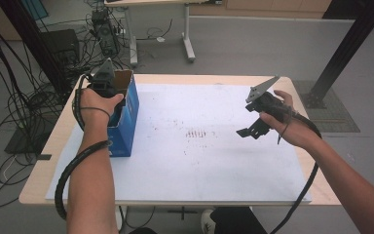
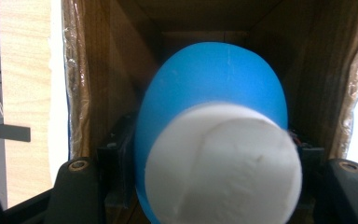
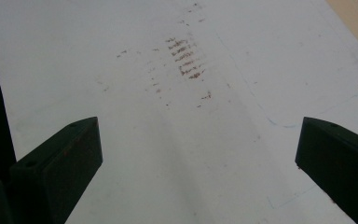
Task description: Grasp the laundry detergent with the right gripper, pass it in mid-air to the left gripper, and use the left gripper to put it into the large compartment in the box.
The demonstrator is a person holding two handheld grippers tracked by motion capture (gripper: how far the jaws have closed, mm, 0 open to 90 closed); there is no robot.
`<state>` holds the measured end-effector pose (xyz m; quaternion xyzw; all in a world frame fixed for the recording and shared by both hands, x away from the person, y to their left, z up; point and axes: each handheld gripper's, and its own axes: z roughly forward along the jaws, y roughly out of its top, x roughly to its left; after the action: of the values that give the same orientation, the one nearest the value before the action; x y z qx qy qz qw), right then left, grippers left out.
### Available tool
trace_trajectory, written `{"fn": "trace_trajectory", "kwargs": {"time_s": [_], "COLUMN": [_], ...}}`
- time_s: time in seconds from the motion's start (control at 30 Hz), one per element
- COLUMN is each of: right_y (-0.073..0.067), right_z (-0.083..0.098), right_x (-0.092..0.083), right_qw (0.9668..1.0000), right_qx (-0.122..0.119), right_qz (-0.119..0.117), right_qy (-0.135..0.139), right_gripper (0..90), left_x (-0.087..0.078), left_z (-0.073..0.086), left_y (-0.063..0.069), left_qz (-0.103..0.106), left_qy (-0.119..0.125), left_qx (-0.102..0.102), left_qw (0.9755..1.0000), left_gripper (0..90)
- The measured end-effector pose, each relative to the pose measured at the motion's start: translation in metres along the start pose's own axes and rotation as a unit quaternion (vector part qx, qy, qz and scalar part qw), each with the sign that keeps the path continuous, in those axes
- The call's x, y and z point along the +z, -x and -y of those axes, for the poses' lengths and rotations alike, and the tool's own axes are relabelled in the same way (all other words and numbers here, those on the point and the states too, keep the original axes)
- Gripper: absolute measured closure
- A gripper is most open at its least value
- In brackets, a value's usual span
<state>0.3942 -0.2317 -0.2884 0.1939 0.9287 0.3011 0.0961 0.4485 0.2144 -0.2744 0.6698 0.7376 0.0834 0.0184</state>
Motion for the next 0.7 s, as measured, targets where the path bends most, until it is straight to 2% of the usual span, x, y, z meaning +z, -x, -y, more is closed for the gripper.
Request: {"fn": "trace_trajectory", "kwargs": {"time_s": [0.7], "right_y": [0.0020], "right_z": [-0.0020], "right_x": [-0.0018], "right_qw": [1.0000], "right_qx": [0.001], "right_qz": [-0.001], "right_qy": [0.003], "right_gripper": [0.4], "left_x": [0.0009], "left_z": [-0.0018], "left_y": [-0.0005], "left_qz": [0.000], "left_qy": [-0.001], "left_qx": [-0.003], "left_qw": [1.0000], "left_gripper": [35.4]}}
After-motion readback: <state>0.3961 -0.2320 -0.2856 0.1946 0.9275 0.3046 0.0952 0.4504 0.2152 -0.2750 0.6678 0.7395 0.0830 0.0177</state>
